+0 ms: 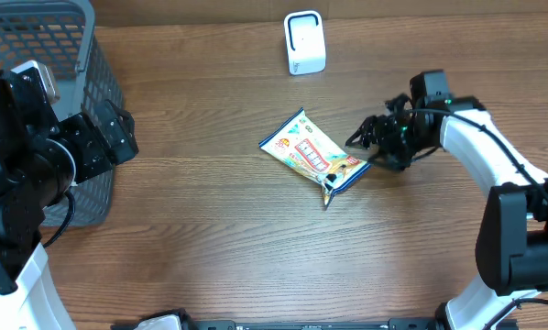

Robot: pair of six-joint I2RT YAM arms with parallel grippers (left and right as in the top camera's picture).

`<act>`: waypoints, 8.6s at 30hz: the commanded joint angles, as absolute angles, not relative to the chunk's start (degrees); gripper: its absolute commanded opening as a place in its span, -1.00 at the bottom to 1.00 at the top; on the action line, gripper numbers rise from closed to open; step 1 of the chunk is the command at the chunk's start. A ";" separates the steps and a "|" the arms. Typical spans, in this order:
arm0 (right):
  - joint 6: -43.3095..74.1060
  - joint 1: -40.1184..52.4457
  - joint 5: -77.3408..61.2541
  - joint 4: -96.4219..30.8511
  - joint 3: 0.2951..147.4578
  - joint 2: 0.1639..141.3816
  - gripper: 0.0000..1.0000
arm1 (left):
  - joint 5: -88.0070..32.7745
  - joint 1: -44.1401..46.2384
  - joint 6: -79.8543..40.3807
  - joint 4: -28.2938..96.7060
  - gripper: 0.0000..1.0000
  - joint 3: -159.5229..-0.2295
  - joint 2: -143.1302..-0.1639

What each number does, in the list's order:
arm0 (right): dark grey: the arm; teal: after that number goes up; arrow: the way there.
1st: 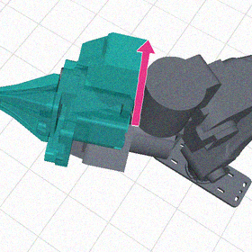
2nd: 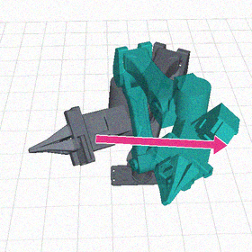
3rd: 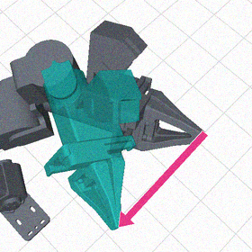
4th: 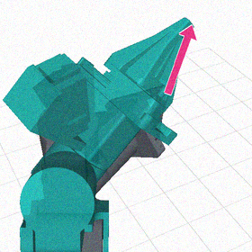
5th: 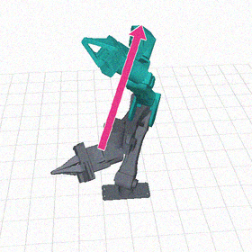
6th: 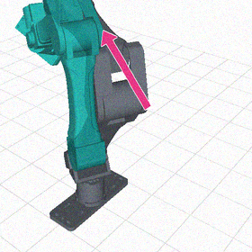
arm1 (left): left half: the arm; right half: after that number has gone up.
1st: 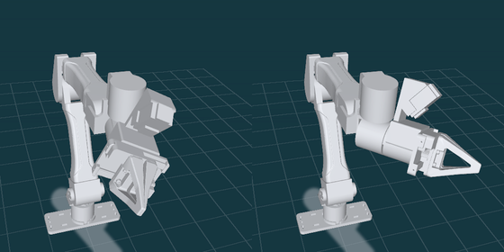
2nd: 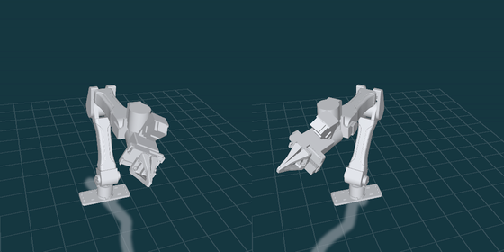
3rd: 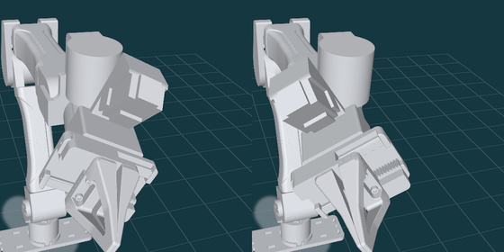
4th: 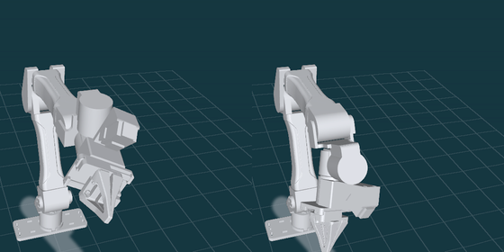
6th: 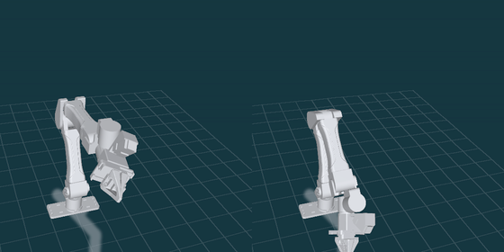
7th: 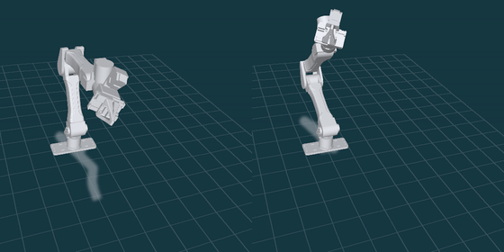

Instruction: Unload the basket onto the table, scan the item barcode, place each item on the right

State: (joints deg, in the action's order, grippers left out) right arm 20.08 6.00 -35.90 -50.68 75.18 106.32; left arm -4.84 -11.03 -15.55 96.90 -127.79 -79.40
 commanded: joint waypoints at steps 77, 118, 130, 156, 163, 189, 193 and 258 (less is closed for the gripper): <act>35.62 31.73 -66.24 -34.79 84.01 119.72 -0.93 | -4.34 -11.33 -16.32 96.79 1.00 -127.87 -79.40; 16.51 28.56 -22.92 -67.77 99.92 118.80 -0.93 | -4.32 -11.33 -16.32 96.79 1.00 -127.85 -79.40; 28.58 36.64 -12.38 -56.95 86.72 119.31 -0.93 | -4.32 -11.33 -16.32 96.79 1.00 -127.85 -79.40; 25.58 37.39 -9.93 -75.83 94.00 117.03 -0.92 | -4.32 -11.33 -16.32 96.79 0.99 -127.85 -79.40; 28.82 38.09 -9.45 -65.14 82.89 117.08 -0.92 | -4.32 -11.33 -16.32 96.79 0.99 -127.85 -79.40; 28.77 38.04 -8.67 -56.55 87.48 118.61 -0.93 | -4.32 -11.33 -16.32 96.79 1.00 -127.85 -79.40; 29.63 38.02 -9.04 -48.36 87.31 119.81 -0.93 | -4.32 -11.33 -16.32 96.79 1.00 -127.85 -79.40; 22.02 13.50 -11.29 -91.48 109.75 102.24 -0.92 | -23.59 20.58 -23.09 44.36 -0.92 -62.28 -89.01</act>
State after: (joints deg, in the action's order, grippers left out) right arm 22.44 12.64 -5.91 -92.86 114.10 102.74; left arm -24.16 19.57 -19.90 46.54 -63.20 -85.62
